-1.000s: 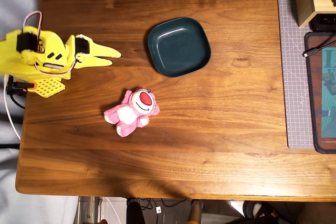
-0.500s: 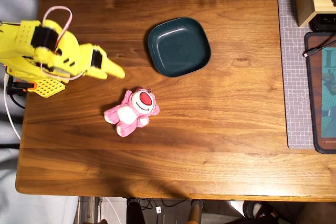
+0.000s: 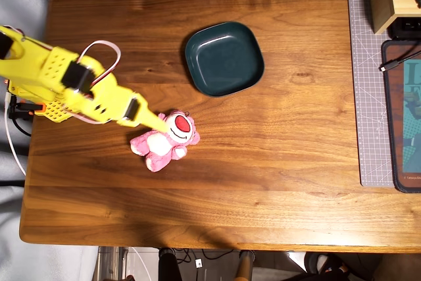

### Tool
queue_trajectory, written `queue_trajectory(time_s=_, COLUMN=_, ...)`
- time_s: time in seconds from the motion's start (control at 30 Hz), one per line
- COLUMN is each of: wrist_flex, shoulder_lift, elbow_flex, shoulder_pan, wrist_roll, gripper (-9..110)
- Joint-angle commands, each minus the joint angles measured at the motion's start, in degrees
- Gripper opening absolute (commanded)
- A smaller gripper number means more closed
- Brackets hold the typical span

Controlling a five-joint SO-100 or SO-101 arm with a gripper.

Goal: Grasp a strawberry bear and put it in the bin.

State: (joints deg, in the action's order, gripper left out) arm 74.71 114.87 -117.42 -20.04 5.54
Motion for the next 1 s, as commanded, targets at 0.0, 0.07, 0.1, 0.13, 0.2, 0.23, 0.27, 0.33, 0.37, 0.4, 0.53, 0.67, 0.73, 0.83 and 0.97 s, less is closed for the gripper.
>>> queue_trajectory(time_s=0.0, wrist_flex=-0.5, shoulder_lift=-3.3, elbow_flex=8.8, shoulder_pan=0.9, wrist_roll=-4.4, gripper=42)
queue_trajectory(time_s=0.07, wrist_flex=-0.4, shoulder_lift=-5.2, elbow_flex=11.2, shoulder_pan=0.8, wrist_roll=-5.6, gripper=42)
queue_trajectory(time_s=0.1, wrist_flex=-0.3, shoulder_lift=-5.7, elbow_flex=11.5, shoulder_pan=0.6, wrist_roll=-6.1, gripper=43)
queue_trajectory(time_s=0.13, wrist_flex=-0.2, shoulder_lift=-5.7, elbow_flex=11.5, shoulder_pan=0.4, wrist_roll=-6.2, gripper=44)
queue_trajectory(time_s=0.2, wrist_flex=0.1, shoulder_lift=-5.7, elbow_flex=11.1, shoulder_pan=0.4, wrist_roll=-6.3, gripper=44)
queue_trajectory(time_s=0.23, wrist_flex=0.1, shoulder_lift=-5.8, elbow_flex=10.9, shoulder_pan=0.6, wrist_roll=-6.5, gripper=44)
queue_trajectory(time_s=0.27, wrist_flex=0.5, shoulder_lift=-5.9, elbow_flex=10.9, shoulder_pan=1.1, wrist_roll=-6.7, gripper=44)
queue_trajectory(time_s=0.33, wrist_flex=2.7, shoulder_lift=-6.1, elbow_flex=10.5, shoulder_pan=2.5, wrist_roll=-6.8, gripper=44)
queue_trajectory(time_s=0.37, wrist_flex=3.9, shoulder_lift=-6.1, elbow_flex=9.7, shoulder_pan=3.4, wrist_roll=-6.8, gripper=44)
queue_trajectory(time_s=0.4, wrist_flex=5.0, shoulder_lift=-6.1, elbow_flex=8.4, shoulder_pan=4.1, wrist_roll=-6.8, gripper=45)
queue_trajectory(time_s=0.53, wrist_flex=4.7, shoulder_lift=-6.1, elbow_flex=-0.2, shoulder_pan=4.4, wrist_roll=-6.2, gripper=48)
queue_trajectory(time_s=0.67, wrist_flex=1.5, shoulder_lift=-5.3, elbow_flex=-5.6, shoulder_pan=1.8, wrist_roll=-6.2, gripper=52)
queue_trajectory(time_s=0.73, wrist_flex=-2.2, shoulder_lift=-5.2, elbow_flex=-6.2, shoulder_pan=0.0, wrist_roll=-6.2, gripper=54)
queue_trajectory(time_s=0.83, wrist_flex=-6.4, shoulder_lift=-5.7, elbow_flex=-6.5, shoulder_pan=-1.9, wrist_roll=-6.2, gripper=54)
queue_trajectory(time_s=0.97, wrist_flex=-12.0, shoulder_lift=-7.6, elbow_flex=-7.1, shoulder_pan=-3.2, wrist_roll=-6.2, gripper=56)
